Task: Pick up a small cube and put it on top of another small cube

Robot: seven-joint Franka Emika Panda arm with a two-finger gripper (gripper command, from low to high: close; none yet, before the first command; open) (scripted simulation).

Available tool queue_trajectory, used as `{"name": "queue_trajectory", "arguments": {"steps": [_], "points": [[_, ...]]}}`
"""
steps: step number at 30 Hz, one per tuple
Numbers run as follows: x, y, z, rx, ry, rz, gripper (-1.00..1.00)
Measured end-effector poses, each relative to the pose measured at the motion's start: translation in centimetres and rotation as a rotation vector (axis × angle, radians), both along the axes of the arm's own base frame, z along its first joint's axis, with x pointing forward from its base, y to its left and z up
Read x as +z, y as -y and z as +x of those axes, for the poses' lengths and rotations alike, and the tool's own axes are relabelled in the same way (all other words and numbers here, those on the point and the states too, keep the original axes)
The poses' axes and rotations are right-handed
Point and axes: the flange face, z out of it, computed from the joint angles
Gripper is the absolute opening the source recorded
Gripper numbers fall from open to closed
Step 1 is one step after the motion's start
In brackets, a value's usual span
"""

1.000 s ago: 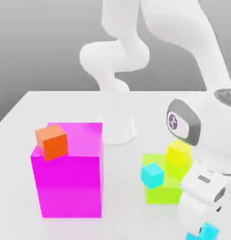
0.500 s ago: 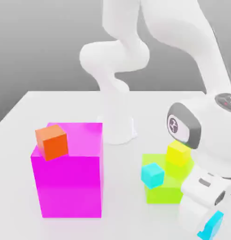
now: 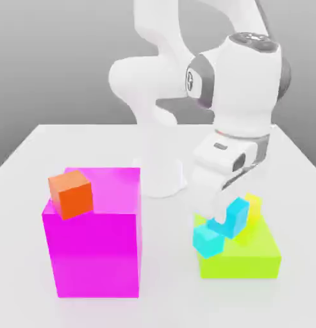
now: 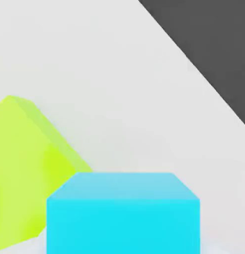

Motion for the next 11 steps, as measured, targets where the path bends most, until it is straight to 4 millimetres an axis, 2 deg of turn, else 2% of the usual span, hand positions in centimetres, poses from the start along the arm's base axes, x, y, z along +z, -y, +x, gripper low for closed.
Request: {"name": "queue_trajectory", "arguments": {"steps": [2, 3, 7, 8, 11], "points": [[0.1, 0.7, -1.5, 0.014, -0.003, 0.009, -1.0], [-0.5, 0.9, -1.8, 0.017, -0.004, 0.011, -1.0], [-4.8, 1.0, -2.1, 0.02, -0.004, 0.012, -1.0], [-5.6, 1.1, -2.1, 0.02, -0.004, 0.011, 1.0], [-5.6, 1.1, -2.1, 0.02, -0.004, 0.011, 1.0]]}}
